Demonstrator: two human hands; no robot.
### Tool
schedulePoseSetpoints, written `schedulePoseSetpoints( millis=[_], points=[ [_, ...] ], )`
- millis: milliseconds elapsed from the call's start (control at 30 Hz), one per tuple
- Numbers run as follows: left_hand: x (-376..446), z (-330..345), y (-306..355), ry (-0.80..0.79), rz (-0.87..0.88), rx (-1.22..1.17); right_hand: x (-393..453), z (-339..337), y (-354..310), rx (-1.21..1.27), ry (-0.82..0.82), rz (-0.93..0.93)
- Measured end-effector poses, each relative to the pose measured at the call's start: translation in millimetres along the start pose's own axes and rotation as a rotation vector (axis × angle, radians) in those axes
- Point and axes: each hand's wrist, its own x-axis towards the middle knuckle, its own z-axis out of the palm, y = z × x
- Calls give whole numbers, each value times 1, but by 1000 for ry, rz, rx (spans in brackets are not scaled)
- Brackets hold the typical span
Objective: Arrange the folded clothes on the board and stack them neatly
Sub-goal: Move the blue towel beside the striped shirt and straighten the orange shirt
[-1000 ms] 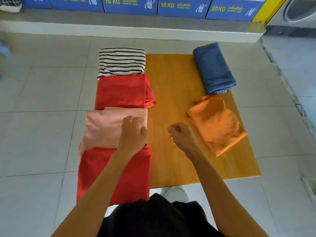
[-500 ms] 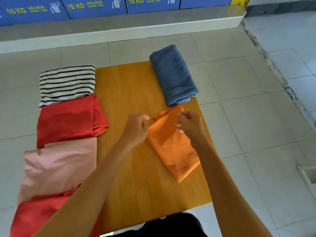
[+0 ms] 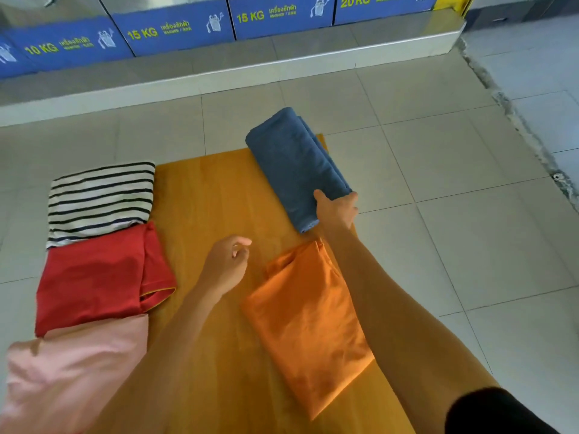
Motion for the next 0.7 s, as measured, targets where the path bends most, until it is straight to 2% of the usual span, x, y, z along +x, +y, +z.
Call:
schedulePoseSetpoints(
  millis=[133,233,367,467,600,700],
  points=[
    [20,-13,-18,87,-124,-83,37,13,-28,-204,-126,-235],
    [39,-23,-29,241,-190,-118,50,30,-49,-346,-216,-366],
    [73,-41,-42,466,-104,103,48,69,-67,-306,-311,-415],
    [100,-56,-45,449,-20,282,44,104,-77,-368,-352,-475],
    [128,-71,-51,381,-175,272,38,143,-81,-397,-390,-510],
    [134,-81,-63,358,-199,338,36,161,-84,-396,-362,-514]
  ],
)
